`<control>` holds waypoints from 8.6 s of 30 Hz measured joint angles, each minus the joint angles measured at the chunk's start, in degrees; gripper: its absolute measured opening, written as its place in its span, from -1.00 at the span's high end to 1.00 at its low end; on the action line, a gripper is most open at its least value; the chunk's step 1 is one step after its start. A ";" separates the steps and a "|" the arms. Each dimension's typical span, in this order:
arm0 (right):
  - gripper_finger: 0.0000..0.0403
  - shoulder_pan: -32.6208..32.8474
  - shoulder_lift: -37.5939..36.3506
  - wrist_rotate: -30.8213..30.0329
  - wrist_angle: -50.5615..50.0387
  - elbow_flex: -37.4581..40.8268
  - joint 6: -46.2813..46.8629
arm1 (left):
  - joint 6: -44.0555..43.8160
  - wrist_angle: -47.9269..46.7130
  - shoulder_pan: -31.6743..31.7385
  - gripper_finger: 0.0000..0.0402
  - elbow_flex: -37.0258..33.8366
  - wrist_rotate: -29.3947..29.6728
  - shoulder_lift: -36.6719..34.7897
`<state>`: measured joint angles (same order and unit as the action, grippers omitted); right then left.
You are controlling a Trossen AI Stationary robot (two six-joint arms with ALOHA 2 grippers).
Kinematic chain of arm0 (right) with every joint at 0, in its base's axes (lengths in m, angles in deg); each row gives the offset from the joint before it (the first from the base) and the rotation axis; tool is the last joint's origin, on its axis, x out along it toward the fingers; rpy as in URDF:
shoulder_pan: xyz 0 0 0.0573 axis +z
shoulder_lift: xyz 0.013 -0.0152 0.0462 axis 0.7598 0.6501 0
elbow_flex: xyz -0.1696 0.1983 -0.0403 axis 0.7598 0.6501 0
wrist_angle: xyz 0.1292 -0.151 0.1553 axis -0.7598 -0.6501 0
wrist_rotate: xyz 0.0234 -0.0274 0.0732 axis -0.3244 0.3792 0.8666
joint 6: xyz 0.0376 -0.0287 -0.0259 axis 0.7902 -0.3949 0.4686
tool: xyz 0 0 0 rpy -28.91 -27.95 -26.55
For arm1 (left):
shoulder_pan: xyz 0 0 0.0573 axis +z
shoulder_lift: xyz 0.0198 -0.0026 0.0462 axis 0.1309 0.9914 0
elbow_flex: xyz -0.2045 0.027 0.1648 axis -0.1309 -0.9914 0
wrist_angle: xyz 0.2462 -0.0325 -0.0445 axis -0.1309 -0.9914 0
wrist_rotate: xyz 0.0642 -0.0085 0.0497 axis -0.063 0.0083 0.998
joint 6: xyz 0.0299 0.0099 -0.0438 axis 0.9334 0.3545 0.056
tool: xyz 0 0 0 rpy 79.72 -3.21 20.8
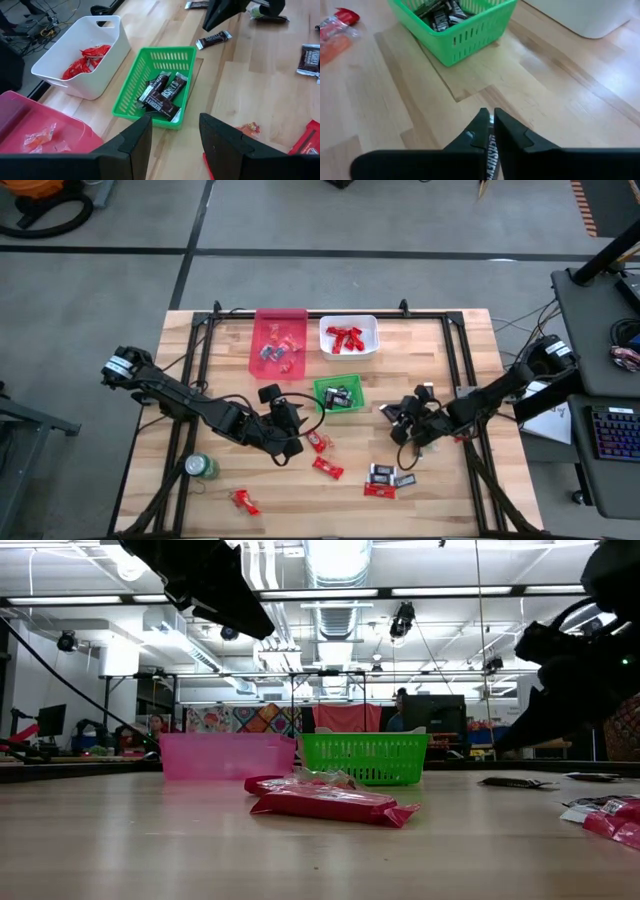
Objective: Sort candy
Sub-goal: Put the brown chocolate bar into the green bin
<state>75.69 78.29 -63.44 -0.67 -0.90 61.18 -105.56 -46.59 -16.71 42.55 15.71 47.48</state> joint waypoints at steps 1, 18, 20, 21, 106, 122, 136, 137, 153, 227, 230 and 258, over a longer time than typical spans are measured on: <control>0.83 0.00 0.00 -0.02 0.02 0.16 0.00 | 0.02 0.02 0.00 0.26 0.00 0.11 0.00; -0.38 0.02 0.02 -0.17 0.11 1.04 0.02 | 0.02 0.15 0.04 0.26 -0.02 0.63 0.00; -0.39 0.02 0.02 -0.20 1.05 1.57 -0.03 | 0.02 0.15 0.04 0.26 -0.02 0.63 0.00; -0.38 0.02 0.02 -0.20 1.89 1.92 -0.11 | 0.00 0.15 0.04 0.26 -0.02 0.66 0.00; 0.53 -2.47 11.23 2.81 16.74 6.72 -7.03 | 1.09 1.04 1.01 0.26 -0.04 2.03 0.00; 0.87 -2.60 7.72 3.53 15.71 5.63 -9.76 | 1.11 1.04 0.98 0.26 -0.04 2.03 0.00; 0.96 -3.30 -3.08 2.50 16.06 5.43 -12.34 | 1.11 1.03 1.01 0.26 -0.04 2.03 0.00; 0.96 -3.30 -3.77 1.81 16.08 5.33 -12.79 | 1.11 1.03 0.99 0.26 -0.04 2.03 0.00; 0.96 -8.45 -6.01 14.22 -8.02 -6.15 -22.42 | 1.11 1.03 0.98 0.26 -0.04 2.01 0.00; 0.26 -23.33 26.95 40.00 58.95 10.58 -48.20 | 4.13 10.28 0.98 0.26 -0.04 1.97 0.02; 0.41 -25.58 28.29 42.83 58.93 10.51 -47.74 | 4.13 10.69 0.98 0.26 -0.04 1.97 0.02; 0.96 -28.00 20.00 52.79 56.04 10.00 -44.61 | 4.37 10.92 0.98 0.26 -0.04 1.97 0.02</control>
<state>47.69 98.29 -10.65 55.37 9.10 16.57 -101.19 -35.66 -15.72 42.50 17.68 47.50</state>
